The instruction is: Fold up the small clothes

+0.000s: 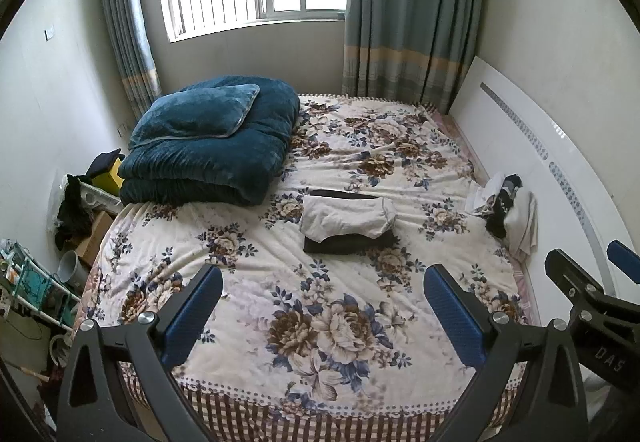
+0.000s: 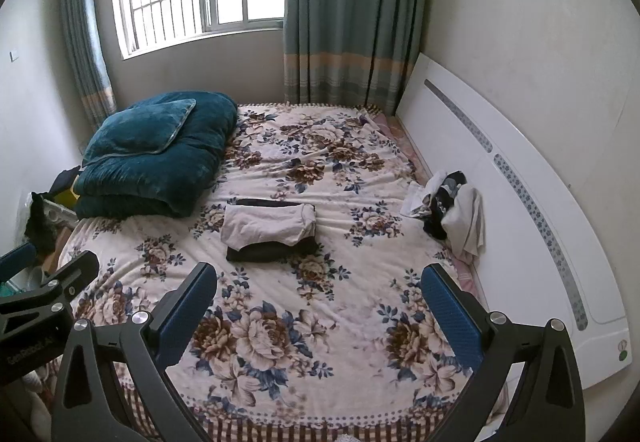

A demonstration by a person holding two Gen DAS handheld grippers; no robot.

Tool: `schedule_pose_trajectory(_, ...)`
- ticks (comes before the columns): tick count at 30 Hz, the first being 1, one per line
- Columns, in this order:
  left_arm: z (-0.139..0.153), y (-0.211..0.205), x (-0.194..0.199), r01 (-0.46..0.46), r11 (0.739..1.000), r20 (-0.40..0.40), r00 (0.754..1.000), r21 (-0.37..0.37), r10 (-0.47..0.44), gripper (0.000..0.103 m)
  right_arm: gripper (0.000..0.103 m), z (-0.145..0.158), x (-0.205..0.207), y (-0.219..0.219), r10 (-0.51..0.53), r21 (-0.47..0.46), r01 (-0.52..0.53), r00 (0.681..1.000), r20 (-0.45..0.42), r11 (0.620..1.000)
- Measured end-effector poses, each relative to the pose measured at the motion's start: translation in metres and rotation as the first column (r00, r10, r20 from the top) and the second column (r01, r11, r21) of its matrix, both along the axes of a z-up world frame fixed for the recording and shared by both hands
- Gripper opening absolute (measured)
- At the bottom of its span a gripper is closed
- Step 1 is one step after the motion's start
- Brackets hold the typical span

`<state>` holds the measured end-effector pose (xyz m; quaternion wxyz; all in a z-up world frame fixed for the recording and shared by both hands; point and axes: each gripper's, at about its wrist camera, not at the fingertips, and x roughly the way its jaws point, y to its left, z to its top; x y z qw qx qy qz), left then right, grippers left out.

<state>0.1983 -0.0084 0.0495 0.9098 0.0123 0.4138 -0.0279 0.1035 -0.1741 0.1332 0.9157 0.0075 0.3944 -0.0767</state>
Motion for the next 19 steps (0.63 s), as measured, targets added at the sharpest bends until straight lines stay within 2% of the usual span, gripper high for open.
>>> schedule_pose_trajectory(19, 0.0085, -0.0031, 0.0065, -0.002, 1.000, 0.007, 1.000, 0.001, 0.002, 0.103, 0.103, 0.0021, -0.0036, 0.0032, -0.010, 0.000, 0.010, 1.000, 0.007, 1.000)
